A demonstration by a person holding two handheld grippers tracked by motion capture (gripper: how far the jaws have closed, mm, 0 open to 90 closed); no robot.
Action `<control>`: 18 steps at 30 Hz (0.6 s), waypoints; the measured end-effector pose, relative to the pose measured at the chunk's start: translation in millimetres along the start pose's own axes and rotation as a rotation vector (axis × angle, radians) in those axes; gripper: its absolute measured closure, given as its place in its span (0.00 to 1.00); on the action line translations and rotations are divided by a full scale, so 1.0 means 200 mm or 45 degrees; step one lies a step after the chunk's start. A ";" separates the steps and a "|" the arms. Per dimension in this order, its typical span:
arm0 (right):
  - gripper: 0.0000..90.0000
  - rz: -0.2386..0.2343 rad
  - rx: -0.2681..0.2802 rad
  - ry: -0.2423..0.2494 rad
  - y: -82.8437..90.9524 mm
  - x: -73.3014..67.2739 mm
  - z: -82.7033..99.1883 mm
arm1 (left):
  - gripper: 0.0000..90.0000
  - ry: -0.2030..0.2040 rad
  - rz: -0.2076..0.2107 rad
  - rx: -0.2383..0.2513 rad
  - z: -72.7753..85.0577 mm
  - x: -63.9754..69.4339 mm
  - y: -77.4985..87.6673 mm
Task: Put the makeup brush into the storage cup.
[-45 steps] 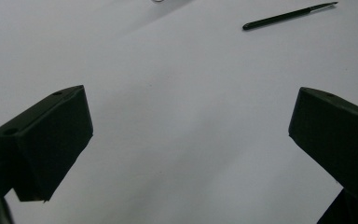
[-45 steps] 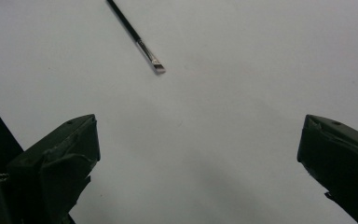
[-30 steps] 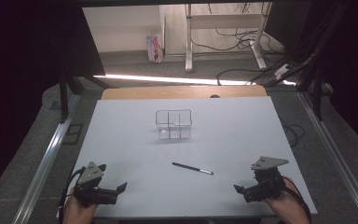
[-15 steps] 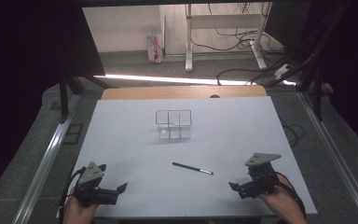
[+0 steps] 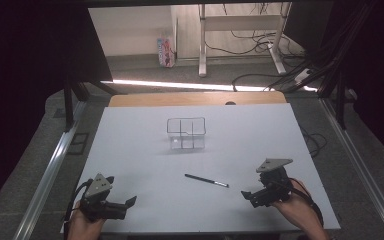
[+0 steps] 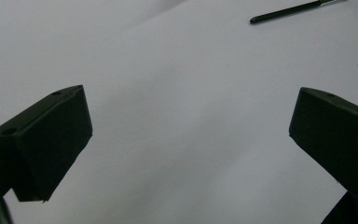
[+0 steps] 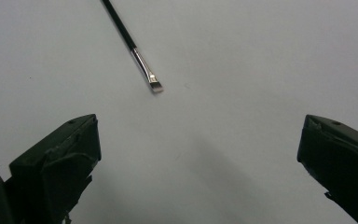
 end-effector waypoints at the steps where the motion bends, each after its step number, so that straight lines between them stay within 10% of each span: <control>1: 0.00 0.000 -0.006 0.004 0.00 0.00 -0.01 | 0.00 0.000 0.000 -0.001 0.00 0.00 0.00; 18: 0.00 0.030 -0.137 0.041 -0.08 0.02 -0.09 | 0.00 0.002 -0.002 -0.019 0.00 0.00 -0.01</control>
Point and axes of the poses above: each handheld gripper's, and its own axes: y roughly backward along the jaws, z roughly out of its underside, x roughly to its right, the point moved 3 cm from there along -y, roughly forward along the jaws, and after that the axes turned 4 degrees about -y, right-handed, at the moved point
